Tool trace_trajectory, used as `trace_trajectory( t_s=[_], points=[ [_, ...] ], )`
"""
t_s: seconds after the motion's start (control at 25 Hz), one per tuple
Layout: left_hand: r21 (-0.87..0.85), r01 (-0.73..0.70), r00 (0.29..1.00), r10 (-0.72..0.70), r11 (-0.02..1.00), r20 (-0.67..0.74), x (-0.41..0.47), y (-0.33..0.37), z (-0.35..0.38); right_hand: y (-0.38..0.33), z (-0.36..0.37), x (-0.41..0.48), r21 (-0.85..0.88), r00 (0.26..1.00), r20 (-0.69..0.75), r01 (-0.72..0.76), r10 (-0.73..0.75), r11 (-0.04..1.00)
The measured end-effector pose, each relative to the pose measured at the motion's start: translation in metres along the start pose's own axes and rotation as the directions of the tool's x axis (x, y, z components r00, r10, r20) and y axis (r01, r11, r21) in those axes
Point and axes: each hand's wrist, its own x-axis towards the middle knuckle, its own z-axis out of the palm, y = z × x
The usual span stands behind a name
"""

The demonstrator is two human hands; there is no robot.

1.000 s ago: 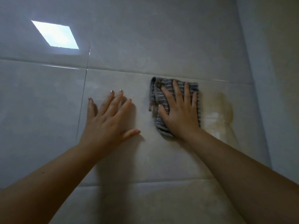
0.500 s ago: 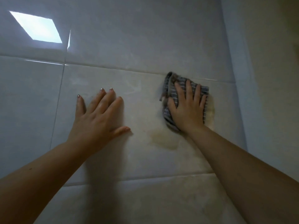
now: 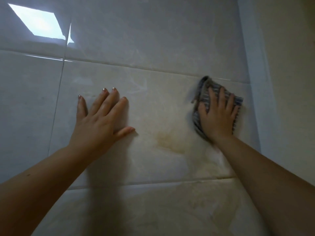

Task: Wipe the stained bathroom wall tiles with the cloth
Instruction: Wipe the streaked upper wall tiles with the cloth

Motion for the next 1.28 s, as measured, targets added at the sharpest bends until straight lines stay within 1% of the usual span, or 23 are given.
trace_trajectory(
  t_s=[0.08, 0.12, 0.16, 0.24, 0.28, 0.32, 0.36, 0.44, 0.48, 0.52, 0.56, 0.64, 0.72, 0.8, 0.84, 0.88, 0.96, 1.04, 1.08, 1.12, 1.16, 1.24, 1.28],
  points=[
    [-0.006, 0.007, 1.0, -0.006, 1.0, 0.005, 0.0, 0.001, 0.001, 0.018, 0.002, -0.01, 0.022, 0.993, -0.02, -0.114, 0.115, 0.993],
    [-0.008, 0.009, 1.0, -0.009, 1.0, 0.007, 0.0, 0.002, 0.001, 0.018, 0.002, -0.029, 0.022, 0.99, -0.039, -0.132, 0.132, 0.991],
    [-0.009, 0.01, 1.0, -0.01, 1.0, 0.006, 0.002, 0.002, 0.001, 0.012, 0.004, -0.051, 0.018, 0.993, -0.042, -0.106, 0.106, 0.994],
    [-0.012, 0.013, 1.0, -0.013, 1.0, 0.001, 0.001, 0.002, 0.0, -0.008, 0.005, -0.083, -0.011, 0.996, -0.022, 0.081, -0.082, 0.997],
    [-0.011, 0.012, 1.0, -0.012, 1.0, -0.001, 0.001, 0.002, 0.001, -0.016, 0.007, -0.085, -0.035, 0.98, -0.019, 0.197, -0.198, 0.98],
    [-0.007, 0.011, 1.0, -0.011, 1.0, -0.002, 0.001, 0.001, 0.001, -0.022, 0.007, -0.077, -0.038, 0.965, -0.015, 0.262, -0.262, 0.964],
    [-0.001, 0.008, 1.0, -0.008, 1.0, 0.0, 0.001, 0.001, 0.0, -0.027, 0.005, -0.064, -0.028, 0.97, -0.018, 0.241, -0.242, 0.97],
    [-0.023, 0.003, 1.0, -0.003, 1.0, 0.013, 0.001, 0.0, -0.004, -0.032, 0.004, -0.048, 0.027, 0.999, -0.04, 0.029, -0.028, 0.999],
    [-0.073, 0.01, 1.0, -0.008, 0.997, 0.024, 0.001, -0.001, -0.006, -0.038, 0.004, -0.052, 0.054, 0.995, -0.058, -0.077, 0.08, 0.996],
    [-0.138, 0.024, 0.999, -0.018, 0.99, 0.041, 0.0, -0.003, -0.009, -0.049, 0.005, -0.065, 0.063, 0.99, -0.078, -0.115, 0.12, 0.991],
    [-0.197, 0.028, 0.998, -0.018, 0.98, 0.053, -0.001, -0.005, -0.012, -0.065, 0.005, -0.086, 0.051, 0.993, -0.087, -0.076, 0.08, 0.996],
    [-0.24, 0.011, 0.999, -0.002, 0.971, 0.038, -0.003, -0.009, -0.015, -0.104, 0.003, -0.13, 0.007, 0.985, -0.059, 0.165, -0.165, 0.986],
    [-0.223, -0.003, 1.0, 0.006, 0.975, 0.012, -0.007, -0.009, -0.013, -0.122, 0.004, -0.147, 0.028, 0.928, -0.004, 0.374, -0.374, 0.927],
    [-0.193, -0.033, 0.999, 0.032, 0.981, -0.013, -0.012, -0.008, -0.011, -0.105, 0.005, -0.133, 0.041, 0.88, -0.004, 0.474, -0.474, 0.88],
    [-0.162, -0.066, 0.998, 0.063, 0.985, -0.019, -0.016, -0.008, -0.011, -0.086, 0.007, -0.124, 0.023, 0.894, -0.029, 0.449, -0.448, 0.893],
    [-0.127, -0.1, 0.995, 0.099, 0.987, -0.012, -0.021, -0.009, -0.011, -0.062, 0.009, -0.114, -0.009, 0.928, -0.059, 0.368, -0.368, 0.93],
    [-0.097, -0.137, 0.99, 0.139, 0.986, 0.013, -0.031, -0.013, -0.009, -0.017, 0.01, -0.095, -0.022, 0.992, -0.09, 0.087, -0.089, 0.996],
    [-0.097, -0.124, 0.991, 0.128, 0.987, 0.03, -0.035, -0.014, -0.006, -0.019, 0.007, -0.095, 0.023, 0.985, -0.092, -0.146, 0.147, 0.989],
    [-0.097, -0.112, 0.993, 0.115, 0.989, 0.029, -0.035, -0.013, -0.005, -0.038, 0.005, -0.102, 0.024, 0.982, -0.098, -0.163, 0.164, 0.986],
    [-0.096, -0.098, 0.995, 0.1, 0.991, 0.023, -0.034, -0.01, -0.004, -0.061, 0.004, -0.115, 0.016, 0.992, -0.092, -0.084, 0.085, 0.996],
    [-0.097, -0.085, 0.996, 0.087, 0.992, 0.015, -0.033, -0.007, -0.003, -0.082, 0.003, -0.13, 0.007, 0.995, -0.073, 0.071, -0.071, 0.997],
    [-0.093, -0.069, 0.998, 0.069, 0.993, 0.001, -0.033, -0.003, -0.001, -0.1, 0.004, -0.148, 0.017, 0.937, 0.009, 0.349, -0.349, 0.937],
    [-0.091, -0.065, 0.998, 0.065, 0.994, -0.005, -0.033, -0.004, 0.0, -0.095, 0.004, -0.141, 0.026, 0.908, 0.024, 0.418, -0.418, 0.908]
  ],
)
